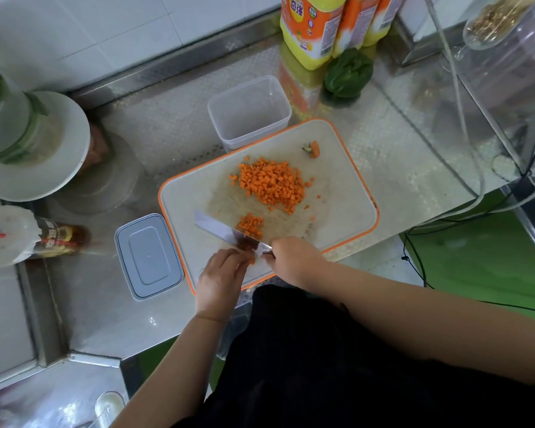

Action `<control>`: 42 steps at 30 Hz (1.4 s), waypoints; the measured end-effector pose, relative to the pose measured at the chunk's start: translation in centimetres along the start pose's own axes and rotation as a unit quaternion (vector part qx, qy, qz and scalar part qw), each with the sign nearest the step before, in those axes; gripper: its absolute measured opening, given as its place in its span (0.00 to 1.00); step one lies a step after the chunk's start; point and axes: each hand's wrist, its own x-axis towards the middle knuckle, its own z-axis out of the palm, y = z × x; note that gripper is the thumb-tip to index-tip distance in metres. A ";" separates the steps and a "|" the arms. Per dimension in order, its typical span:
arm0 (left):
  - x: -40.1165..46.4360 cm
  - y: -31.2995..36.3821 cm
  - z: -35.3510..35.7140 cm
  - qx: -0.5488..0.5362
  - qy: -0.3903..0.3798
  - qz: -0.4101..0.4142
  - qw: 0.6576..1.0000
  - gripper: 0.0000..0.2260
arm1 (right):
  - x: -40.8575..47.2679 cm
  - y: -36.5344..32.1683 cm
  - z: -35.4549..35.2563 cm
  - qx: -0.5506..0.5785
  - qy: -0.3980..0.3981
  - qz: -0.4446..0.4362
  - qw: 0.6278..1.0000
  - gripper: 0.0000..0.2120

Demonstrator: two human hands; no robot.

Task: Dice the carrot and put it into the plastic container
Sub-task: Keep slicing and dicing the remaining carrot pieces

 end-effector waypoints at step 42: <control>-0.8 -1.3 0.2 0.009 -0.006 -0.006 1.000 0.09 | 0.1 -2.0 1.9 -0.102 -0.023 0.029 0.994 0.05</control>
